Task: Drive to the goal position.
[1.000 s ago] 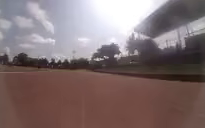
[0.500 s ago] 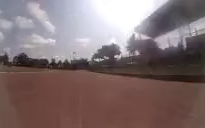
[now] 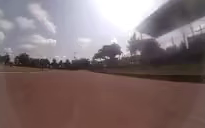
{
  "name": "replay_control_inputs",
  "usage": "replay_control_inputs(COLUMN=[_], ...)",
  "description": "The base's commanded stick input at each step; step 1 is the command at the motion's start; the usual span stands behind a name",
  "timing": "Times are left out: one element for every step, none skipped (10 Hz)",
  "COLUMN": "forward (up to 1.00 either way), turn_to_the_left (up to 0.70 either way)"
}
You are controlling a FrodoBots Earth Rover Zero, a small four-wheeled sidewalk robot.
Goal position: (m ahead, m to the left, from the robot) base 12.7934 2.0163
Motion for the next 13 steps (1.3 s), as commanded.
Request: replay_control_inputs(forward=[0.7, 0.7, 0.7, 0.7, 0.7, 0.7, 0.7, 0.7, 0.7, 0.7, 0.7, 0.7, 0.7], turn_to_the_left=[0.0, 0.0, 0.0, 0.0, 0.0, 0.0, 0.0, 0.0, 0.0, 0.0, 0.0, 0.0, 0.0])
